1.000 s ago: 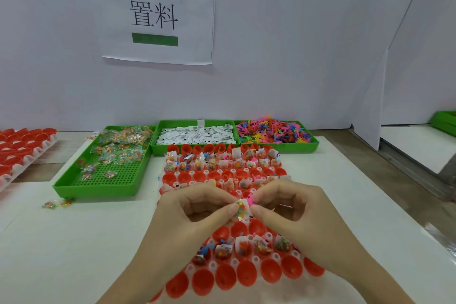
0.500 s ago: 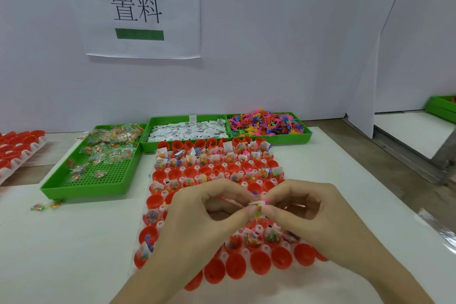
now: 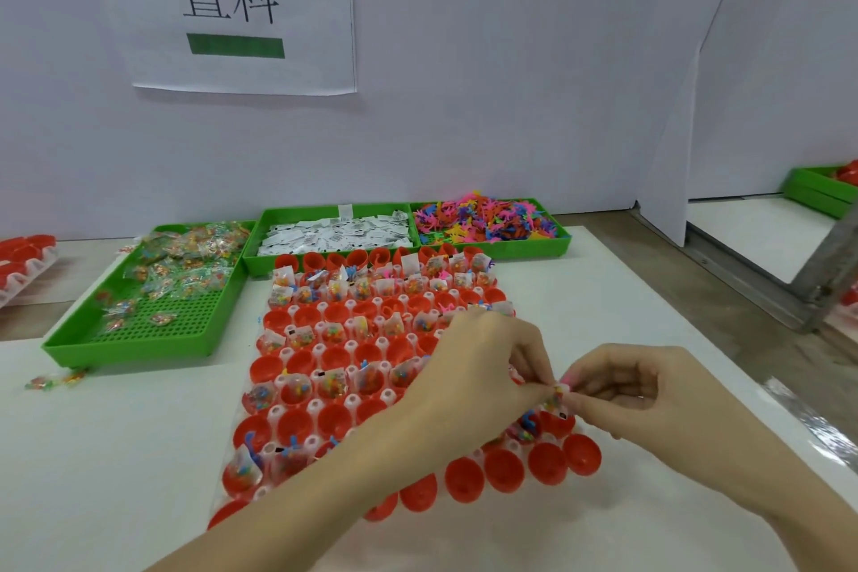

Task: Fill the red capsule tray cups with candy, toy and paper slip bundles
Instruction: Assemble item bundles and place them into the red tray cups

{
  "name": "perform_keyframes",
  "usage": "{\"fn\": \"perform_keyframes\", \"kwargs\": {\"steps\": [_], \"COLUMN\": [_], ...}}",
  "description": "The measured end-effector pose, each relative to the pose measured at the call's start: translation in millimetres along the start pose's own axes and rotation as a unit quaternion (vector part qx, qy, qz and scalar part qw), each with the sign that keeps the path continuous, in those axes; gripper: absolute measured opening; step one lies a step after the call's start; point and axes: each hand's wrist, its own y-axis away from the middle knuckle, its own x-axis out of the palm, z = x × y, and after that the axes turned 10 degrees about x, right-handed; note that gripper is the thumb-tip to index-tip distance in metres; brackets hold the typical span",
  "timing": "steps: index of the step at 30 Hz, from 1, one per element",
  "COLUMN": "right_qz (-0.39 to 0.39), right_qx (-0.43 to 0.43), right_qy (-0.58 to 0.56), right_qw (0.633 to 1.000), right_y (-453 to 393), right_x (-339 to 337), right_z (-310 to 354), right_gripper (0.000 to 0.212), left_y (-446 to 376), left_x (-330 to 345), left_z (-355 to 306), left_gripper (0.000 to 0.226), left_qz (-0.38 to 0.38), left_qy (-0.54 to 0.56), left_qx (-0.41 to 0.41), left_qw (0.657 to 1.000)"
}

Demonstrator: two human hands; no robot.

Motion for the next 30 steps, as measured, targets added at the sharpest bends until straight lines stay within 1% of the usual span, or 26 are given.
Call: {"fn": "perform_keyframes", "kwargs": {"steps": [2,5,11,15,19,22,24,27,30], "right_qz": [-0.008,-0.020,-0.020,-0.019,-0.017,0.009,0.011,0.002,0.002], "right_qx": [0.008,0.010,0.013,0.019,0.031,0.026,0.022,0.022,0.022], "right_qy": [0.008,0.049,0.093,0.105,0.120,0.145,0.158,0.167,0.173], "right_qw": [1.000,0.999,0.995,0.994,0.992,0.989,0.987,0.986,0.985], "right_y": [-1,-2,-1,-1,-1,-1,-2,-5,-7], "right_x": [1,1,2,2,0,-7,-10,-7,-6], "right_z": [-3,-6,-3,-2,-1,1,2,2,3], "right_gripper": [0.019,0.009,0.015,0.012,0.008,0.018,0.022,0.022,0.021], "left_y": [-4,-7,-10,-11,-13,-14,-14,-16,-19], "left_x": [4,7,5,6,12,12,12,12,11], "left_z": [3,4,3,2,-2,-6,-11,-16,-22], "left_gripper": [0.004,0.002,0.004,0.005,0.005,0.007,0.010,0.015,0.016], "left_qz": [0.016,0.030,0.061,0.070,0.089,0.108,0.112,0.122,0.154], "left_qy": [-0.004,-0.006,-0.009,-0.016,-0.098,-0.145,-0.161,-0.204,-0.255], "left_qx": [-0.005,-0.013,-0.011,-0.007,0.000,0.011,0.012,0.024,0.019], "left_qw": [1.000,0.999,0.998,0.997,0.991,0.984,0.981,0.971,0.955]}}
